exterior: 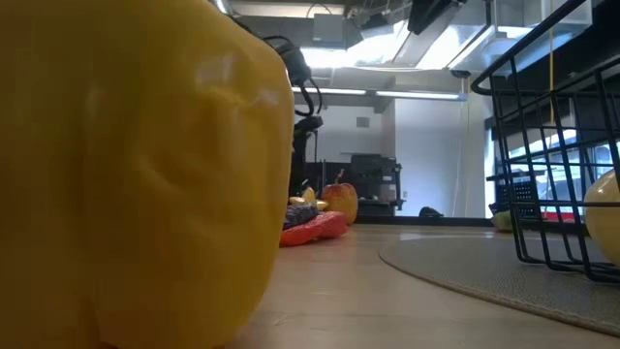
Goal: Build produce basket
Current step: Put the yellow star fruit into the wire basket
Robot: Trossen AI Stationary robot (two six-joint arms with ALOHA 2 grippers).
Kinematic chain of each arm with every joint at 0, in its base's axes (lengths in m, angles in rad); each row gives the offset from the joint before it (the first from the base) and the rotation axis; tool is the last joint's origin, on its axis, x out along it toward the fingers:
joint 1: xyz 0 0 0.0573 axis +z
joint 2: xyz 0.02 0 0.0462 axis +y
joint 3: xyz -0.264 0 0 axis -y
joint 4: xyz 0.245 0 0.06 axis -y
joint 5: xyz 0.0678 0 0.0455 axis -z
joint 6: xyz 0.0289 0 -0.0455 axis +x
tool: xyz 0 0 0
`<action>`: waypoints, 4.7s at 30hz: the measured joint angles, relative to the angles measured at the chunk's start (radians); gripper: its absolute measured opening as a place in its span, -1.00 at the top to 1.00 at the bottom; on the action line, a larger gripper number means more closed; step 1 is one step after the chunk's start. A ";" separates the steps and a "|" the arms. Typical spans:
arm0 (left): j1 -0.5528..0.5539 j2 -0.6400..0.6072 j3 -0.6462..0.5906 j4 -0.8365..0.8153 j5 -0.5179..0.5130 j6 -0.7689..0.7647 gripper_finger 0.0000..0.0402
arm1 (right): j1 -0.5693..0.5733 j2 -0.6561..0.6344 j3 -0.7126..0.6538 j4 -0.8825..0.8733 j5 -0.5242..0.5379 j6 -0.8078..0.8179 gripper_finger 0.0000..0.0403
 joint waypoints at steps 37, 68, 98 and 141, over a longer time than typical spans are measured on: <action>0.049 0.102 0.000 0.071 0.116 -0.016 -0.37 | 0.000 0.000 0.000 0.029 0.000 -0.023 0.39; 0.015 0.104 0.000 0.142 0.108 -0.107 -0.01 | 0.000 0.000 0.000 0.035 0.001 -0.022 0.39; 0.012 0.162 0.002 0.197 0.093 -0.065 0.38 | 0.000 0.000 0.000 0.035 0.001 -0.026 0.39; -0.074 0.083 -0.001 0.114 0.184 0.213 1.00 | 0.000 0.000 0.000 0.034 -0.008 -0.023 0.39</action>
